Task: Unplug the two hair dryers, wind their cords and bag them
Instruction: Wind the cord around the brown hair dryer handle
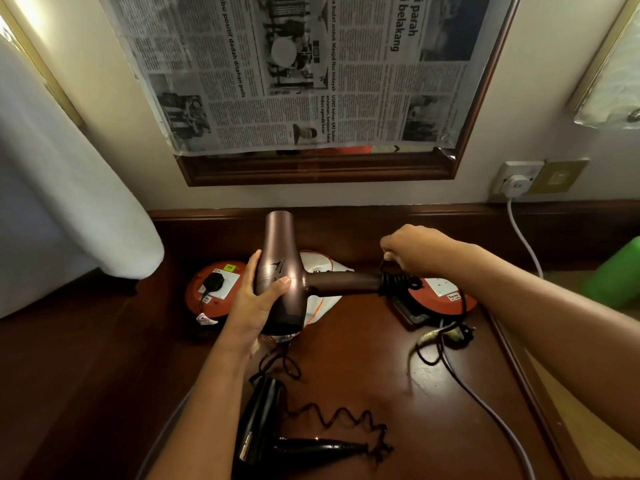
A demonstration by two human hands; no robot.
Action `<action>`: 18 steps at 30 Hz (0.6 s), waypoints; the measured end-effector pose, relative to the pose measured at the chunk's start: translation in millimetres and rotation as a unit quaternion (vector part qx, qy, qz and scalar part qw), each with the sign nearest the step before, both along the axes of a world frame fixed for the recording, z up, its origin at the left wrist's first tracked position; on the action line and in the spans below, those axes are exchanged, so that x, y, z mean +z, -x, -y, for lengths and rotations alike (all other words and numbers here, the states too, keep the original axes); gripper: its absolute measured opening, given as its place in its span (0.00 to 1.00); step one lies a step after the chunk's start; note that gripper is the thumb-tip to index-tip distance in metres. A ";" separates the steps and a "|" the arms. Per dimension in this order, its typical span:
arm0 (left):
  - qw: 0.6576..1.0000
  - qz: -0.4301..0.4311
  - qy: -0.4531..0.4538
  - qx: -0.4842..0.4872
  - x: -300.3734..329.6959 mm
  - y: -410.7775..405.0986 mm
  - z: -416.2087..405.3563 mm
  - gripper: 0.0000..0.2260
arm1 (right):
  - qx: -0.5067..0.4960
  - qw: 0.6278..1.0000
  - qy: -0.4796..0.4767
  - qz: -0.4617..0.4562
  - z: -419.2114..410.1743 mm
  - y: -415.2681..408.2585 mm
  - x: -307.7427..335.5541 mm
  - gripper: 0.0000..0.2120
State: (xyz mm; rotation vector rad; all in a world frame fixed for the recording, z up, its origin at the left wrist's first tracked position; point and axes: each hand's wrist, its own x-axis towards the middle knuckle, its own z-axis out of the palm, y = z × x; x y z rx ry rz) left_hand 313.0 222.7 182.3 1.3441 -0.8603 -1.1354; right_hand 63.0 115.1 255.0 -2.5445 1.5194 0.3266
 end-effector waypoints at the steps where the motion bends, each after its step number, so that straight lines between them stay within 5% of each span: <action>1: 1.000 0.003 0.001 0.003 0.8 0.1 0.6 0.32 | 0.000 1.000 0.005 0.011 -0.8 1.0 -0.7 0.07; 18: 0.999 0.024 -0.012 -0.025 8.1 5.8 -0.8 0.36 | -0.086 0.965 0.031 0.245 -35.1 0.6 -10.6 0.06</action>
